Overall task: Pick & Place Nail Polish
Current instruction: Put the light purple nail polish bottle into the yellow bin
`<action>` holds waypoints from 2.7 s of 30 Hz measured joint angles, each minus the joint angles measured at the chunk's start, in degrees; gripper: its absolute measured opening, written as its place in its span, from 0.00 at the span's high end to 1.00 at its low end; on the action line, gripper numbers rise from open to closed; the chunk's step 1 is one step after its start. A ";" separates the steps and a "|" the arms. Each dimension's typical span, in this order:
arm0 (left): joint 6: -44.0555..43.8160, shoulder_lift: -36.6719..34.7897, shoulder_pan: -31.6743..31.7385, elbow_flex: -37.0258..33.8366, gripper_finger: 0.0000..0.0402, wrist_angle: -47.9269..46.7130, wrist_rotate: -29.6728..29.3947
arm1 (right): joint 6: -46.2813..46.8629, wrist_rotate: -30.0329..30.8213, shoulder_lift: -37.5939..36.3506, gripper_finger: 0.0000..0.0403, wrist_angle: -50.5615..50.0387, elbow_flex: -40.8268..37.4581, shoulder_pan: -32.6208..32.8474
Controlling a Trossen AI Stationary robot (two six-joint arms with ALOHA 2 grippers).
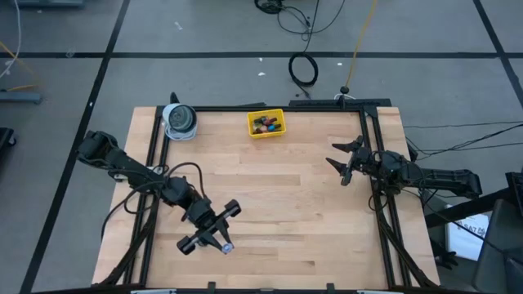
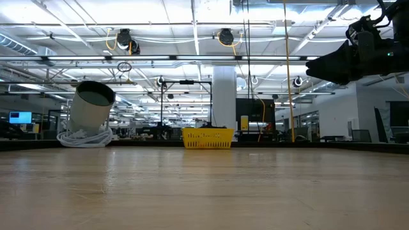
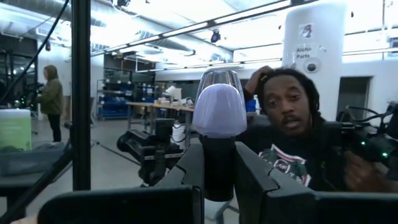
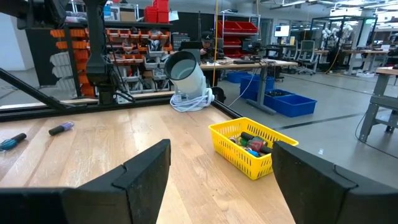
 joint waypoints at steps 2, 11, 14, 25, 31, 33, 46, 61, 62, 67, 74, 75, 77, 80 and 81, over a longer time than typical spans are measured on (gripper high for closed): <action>0.97 0.00 0.10 0.00 0.91 -0.34 0.00 | 0.00 0.00 -0.01 0.34 0.00 0.01 0.01; 0.61 0.00 0.01 0.00 0.91 -1.25 -0.05 | 0.01 0.00 -0.01 0.34 0.00 -0.01 0.01; 0.88 0.00 -0.07 0.00 0.91 -1.52 -0.07 | -0.01 0.00 -0.01 0.34 0.00 0.01 0.01; 0.96 -0.02 -0.07 0.00 0.91 -1.61 -0.44 | 0.00 0.00 -0.01 0.34 0.00 0.00 0.00; 1.03 -0.02 -0.07 0.02 0.89 -2.14 -1.65 | 0.01 -0.02 -0.01 0.34 0.00 0.01 0.00; 1.03 -0.02 -0.07 0.02 0.89 -2.11 -1.72 | -0.01 -0.02 -0.01 0.34 0.00 0.01 0.01; 0.99 -0.02 -0.07 0.02 0.91 -2.95 -2.03 | 0.00 0.00 -0.01 0.34 0.00 0.00 0.00; 0.99 -0.02 -0.07 0.02 0.91 -3.34 -2.09 | 0.01 -0.02 -0.01 0.34 0.00 -0.01 0.01; 0.99 -0.02 -0.07 0.02 0.91 -3.36 -2.19 | 0.01 0.00 -0.01 0.34 0.00 -0.01 0.01; 2.52 -0.04 -0.10 0.04 0.91 -5.29 -5.36 | 0.00 -0.02 -0.01 0.34 0.00 0.00 0.01; 7.08 -0.04 -0.10 0.05 0.91 -8.57 -20.08 | -0.01 0.00 -0.01 0.34 0.00 0.01 0.01; 7.77 -0.04 -0.10 0.07 0.91 -9.01 -23.12 | -0.01 -0.01 -0.01 0.34 0.00 0.01 0.00; 9.18 -0.04 -0.07 0.07 0.91 -10.21 -29.18 | 0.01 0.00 0.00 0.34 -0.01 0.00 0.00; 10.29 -0.04 0.60 0.07 0.91 -12.50 -36.78 | 0.00 -0.01 0.00 0.34 0.00 0.00 0.01; 10.06 -0.04 1.01 0.07 0.91 -13.60 -38.44 | 0.01 -0.01 0.00 0.34 0.00 0.01 0.00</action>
